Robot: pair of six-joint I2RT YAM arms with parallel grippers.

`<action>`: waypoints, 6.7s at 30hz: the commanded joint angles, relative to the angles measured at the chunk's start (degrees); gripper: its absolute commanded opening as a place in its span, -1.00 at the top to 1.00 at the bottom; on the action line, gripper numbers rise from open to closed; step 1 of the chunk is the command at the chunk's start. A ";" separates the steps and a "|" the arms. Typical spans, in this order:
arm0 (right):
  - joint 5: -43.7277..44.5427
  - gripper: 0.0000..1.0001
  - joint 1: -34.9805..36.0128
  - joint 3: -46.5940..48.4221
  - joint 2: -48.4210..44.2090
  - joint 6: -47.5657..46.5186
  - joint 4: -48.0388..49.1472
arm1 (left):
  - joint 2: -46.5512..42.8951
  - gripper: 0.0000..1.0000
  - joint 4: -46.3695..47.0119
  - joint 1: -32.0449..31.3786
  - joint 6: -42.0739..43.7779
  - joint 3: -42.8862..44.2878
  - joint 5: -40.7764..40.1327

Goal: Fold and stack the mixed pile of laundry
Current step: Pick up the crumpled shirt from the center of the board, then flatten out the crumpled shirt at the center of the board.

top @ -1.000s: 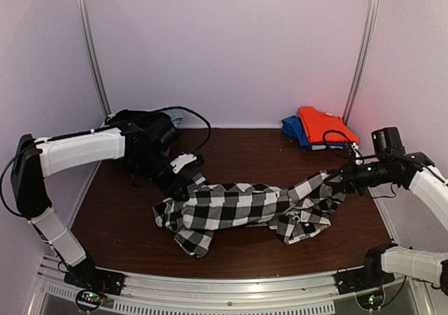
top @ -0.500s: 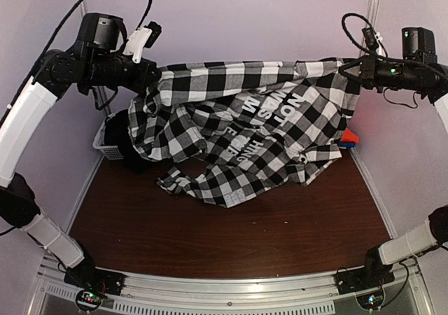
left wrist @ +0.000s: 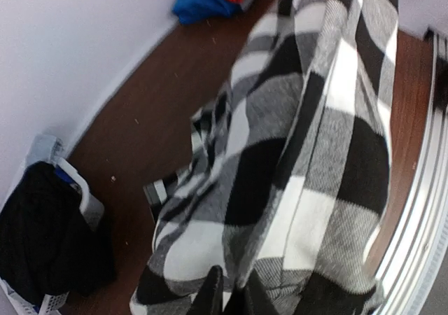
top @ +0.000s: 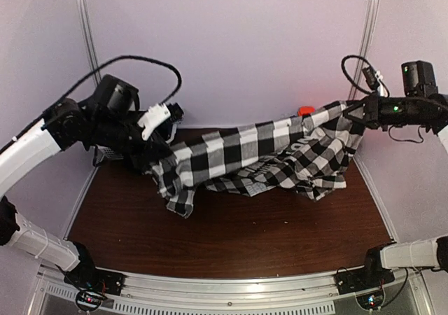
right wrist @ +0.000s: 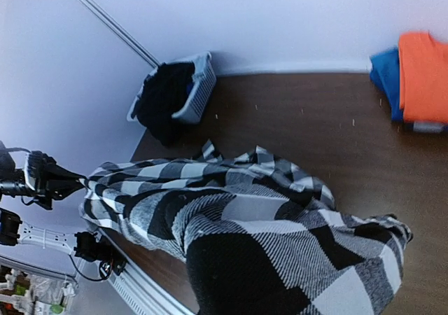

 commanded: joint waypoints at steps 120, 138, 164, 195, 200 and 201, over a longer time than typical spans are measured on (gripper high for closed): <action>0.05 1.00 4.28 -43.91 -21.55 11.09 3.55 | 40.28 0.39 22.89 1.04 13.23 -13.72 26.39; 4.32 1.00 2.83 -27.41 -13.16 7.59 3.34 | 17.73 1.00 20.31 6.16 -2.21 -6.64 7.05; -3.25 1.00 -0.08 39.99 5.38 5.72 -4.52 | -2.83 1.00 5.72 6.84 -10.05 28.96 7.68; -23.47 1.00 -20.36 49.19 32.27 44.97 50.08 | 22.85 1.00 17.72 18.88 -18.11 50.86 15.34; -13.44 1.00 -13.16 25.23 15.55 10.12 10.69 | 9.23 1.00 16.79 18.88 -16.38 24.84 16.38; -11.68 1.00 -12.82 16.97 10.72 8.41 9.49 | 6.32 1.00 16.93 18.88 -16.54 20.05 15.07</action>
